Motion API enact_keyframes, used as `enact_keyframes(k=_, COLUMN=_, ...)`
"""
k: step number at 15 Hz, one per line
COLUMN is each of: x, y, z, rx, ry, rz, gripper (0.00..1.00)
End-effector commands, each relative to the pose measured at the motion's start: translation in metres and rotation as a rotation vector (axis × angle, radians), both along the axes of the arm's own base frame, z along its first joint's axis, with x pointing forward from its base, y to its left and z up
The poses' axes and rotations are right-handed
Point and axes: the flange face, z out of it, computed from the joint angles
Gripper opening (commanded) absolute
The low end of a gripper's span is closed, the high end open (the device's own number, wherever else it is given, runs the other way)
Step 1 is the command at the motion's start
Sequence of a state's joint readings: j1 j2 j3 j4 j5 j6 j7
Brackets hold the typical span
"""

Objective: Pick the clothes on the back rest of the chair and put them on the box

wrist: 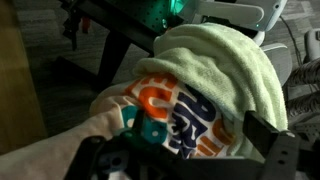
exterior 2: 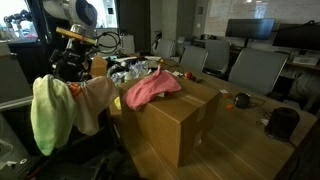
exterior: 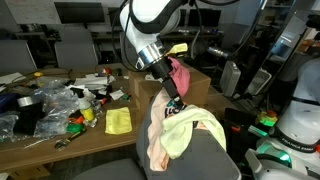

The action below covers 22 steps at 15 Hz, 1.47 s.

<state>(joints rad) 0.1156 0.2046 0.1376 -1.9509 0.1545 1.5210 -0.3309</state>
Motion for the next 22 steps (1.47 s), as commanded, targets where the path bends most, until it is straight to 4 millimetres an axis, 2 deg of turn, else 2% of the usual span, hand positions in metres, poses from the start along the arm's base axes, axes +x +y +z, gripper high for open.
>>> enact_keyframes(k=1, x=0.008, y=0.012, z=0.000, rx=-0.047, ry=-0.047, rz=-0.068, gripper=1.00)
enact_keyframes(k=6, x=0.003, y=0.022, z=0.000, rx=-0.094, ry=-0.051, rz=-0.078, gripper=1.00)
enact_keyframes(k=13, x=-0.016, y=0.041, z=0.002, rx=-0.091, ry=0.049, rz=0.046, gripper=1.00)
enact_keyframes(k=22, x=-0.031, y=0.070, z=0.018, rx=-0.057, ry=0.124, rz=0.152, gripper=1.00)
